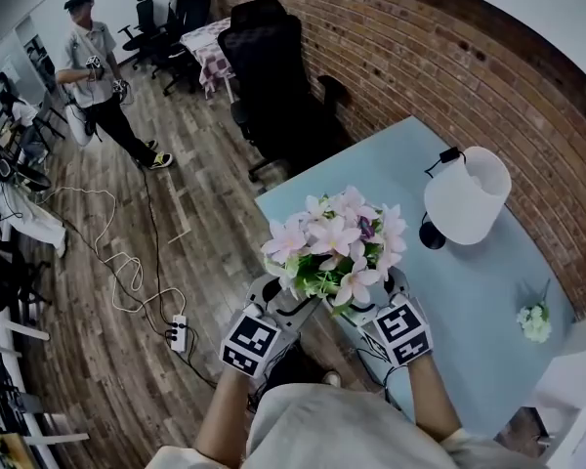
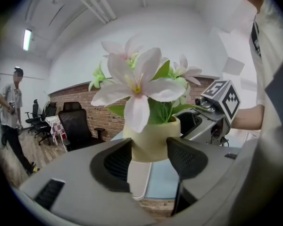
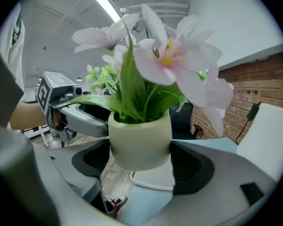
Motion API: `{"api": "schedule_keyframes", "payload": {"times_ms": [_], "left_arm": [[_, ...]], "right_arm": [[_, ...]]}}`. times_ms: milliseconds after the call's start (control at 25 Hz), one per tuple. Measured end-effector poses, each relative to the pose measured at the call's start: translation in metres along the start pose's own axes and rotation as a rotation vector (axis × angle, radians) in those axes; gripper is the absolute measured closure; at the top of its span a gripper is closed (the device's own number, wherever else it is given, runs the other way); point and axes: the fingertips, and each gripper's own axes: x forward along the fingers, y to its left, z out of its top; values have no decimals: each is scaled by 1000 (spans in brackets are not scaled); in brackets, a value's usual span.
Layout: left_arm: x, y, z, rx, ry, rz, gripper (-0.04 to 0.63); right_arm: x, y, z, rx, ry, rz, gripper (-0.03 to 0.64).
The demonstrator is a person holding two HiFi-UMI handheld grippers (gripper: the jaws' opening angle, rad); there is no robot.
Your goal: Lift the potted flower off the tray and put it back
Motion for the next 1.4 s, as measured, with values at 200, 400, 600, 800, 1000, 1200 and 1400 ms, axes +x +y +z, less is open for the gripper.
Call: {"api": "schedule_keyframes", "payload": {"times_ms": [200, 400, 600, 800, 1000, 1200, 1400], "left_arm": [[24, 29, -25, -16, 25, -22, 330], [52, 58, -56, -30, 91, -38, 331], [79, 84, -75, -85, 111, -77, 331], [101, 106, -93, -133, 101, -117, 331], [126, 125, -117, -157, 133, -165, 330], [143, 137, -141, -235, 169, -212, 331], [156, 143, -160, -277, 187, -242, 330]], "right_arm": [[38, -17, -11, -31, -17, -17, 190], [81, -34, -33, -12, -2, -28, 189], [112, -53, -45, 44, 18, -25, 189], [138, -68, -54, 37, 41, -33, 195], [167, -83, -76, 79, 94, -49, 196], [188, -89, -97, 136, 142, -49, 198], [201, -94, -115, 156, 183, -56, 198]]}}
